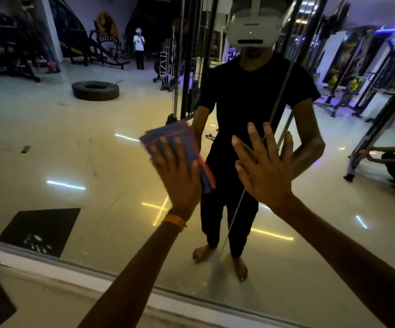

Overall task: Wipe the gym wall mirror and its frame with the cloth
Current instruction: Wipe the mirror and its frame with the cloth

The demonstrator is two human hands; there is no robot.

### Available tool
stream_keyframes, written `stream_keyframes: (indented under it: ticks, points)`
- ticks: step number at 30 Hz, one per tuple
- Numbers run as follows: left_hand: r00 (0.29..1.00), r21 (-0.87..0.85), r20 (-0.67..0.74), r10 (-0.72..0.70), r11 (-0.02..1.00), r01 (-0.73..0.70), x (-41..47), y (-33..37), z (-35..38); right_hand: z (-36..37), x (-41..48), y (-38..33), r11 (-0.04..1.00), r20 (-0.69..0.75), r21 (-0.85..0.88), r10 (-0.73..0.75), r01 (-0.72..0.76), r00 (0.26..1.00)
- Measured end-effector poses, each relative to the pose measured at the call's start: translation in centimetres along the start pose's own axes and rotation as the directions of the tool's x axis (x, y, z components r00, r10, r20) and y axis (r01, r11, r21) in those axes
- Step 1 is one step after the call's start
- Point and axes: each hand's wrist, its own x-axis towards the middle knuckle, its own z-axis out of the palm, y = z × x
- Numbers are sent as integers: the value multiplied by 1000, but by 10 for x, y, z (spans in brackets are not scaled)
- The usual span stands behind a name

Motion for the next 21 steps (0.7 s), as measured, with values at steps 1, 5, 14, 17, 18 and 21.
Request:
stream_keyframes:
  ticks: [1,5,14,17,18,21]
  points:
    - [991,29,34,128,991,-129,-2,3,4,-1,-1,1,1000,4,5,-12,12,1000]
    - [998,47,-62,5,999,-2,35,-82,-23,-12,-4,11,994,16,104,-21,20,1000]
    - [945,-96,-141,-295,954,283,24,-37,-10,-27,-9,44,995,31,90,42,-45,999]
    - [988,-23,66,140,990,-138,-23,25,17,-28,-10,45,996,27,81,32,-34,999]
    - [975,-17,86,204,979,-204,-26,32,19,-28,-11,46,995,25,93,24,-27,999]
    - [998,13,-49,50,999,-49,-6,-3,14,-29,-15,52,991,26,134,14,-17,1000]
